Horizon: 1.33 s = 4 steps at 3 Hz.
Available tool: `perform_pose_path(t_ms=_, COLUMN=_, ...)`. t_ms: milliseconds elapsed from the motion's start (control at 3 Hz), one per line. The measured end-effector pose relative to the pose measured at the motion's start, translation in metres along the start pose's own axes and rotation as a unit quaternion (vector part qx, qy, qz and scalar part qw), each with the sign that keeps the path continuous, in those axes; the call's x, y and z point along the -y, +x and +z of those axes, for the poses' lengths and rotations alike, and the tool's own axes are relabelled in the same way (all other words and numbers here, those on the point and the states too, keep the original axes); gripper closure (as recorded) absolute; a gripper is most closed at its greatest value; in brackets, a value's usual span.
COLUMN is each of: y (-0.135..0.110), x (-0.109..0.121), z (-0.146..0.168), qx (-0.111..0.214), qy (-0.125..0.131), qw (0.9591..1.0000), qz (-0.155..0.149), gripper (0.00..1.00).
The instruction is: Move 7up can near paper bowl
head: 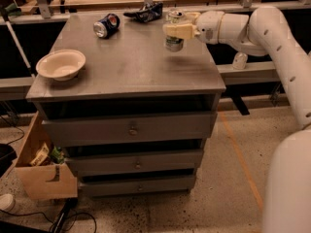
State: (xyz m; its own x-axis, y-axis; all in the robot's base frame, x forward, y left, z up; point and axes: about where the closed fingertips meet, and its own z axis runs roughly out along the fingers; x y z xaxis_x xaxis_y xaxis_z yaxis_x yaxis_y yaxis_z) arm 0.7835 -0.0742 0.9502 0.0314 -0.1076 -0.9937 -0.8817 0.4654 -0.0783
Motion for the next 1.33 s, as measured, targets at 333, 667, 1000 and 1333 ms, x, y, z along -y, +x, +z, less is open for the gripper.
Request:
perform_pose_path(t_ms=333, y=-0.032, x=-0.013, z=0.032, qx=0.005, qy=-0.026, qw=0.9997, qz=-0.004, gripper=1.0)
perform_pose_path(t_ms=667, y=-0.044, x=-0.038, z=0.064, qx=0.014, qy=-0.056, qw=0.9983, qz=0.008, gripper=1.0)
perform_pose_path(t_ms=1000, y=-0.05, x=-0.068, z=0.08, qx=0.013, qy=-0.067, qw=0.9976, qz=0.01, gripper=1.0)
perform_pose_path(t_ms=1333, y=-0.052, x=-0.106, z=0.085, qx=0.008, qy=-0.06, qw=0.9982, qz=0.003, gripper=1.0)
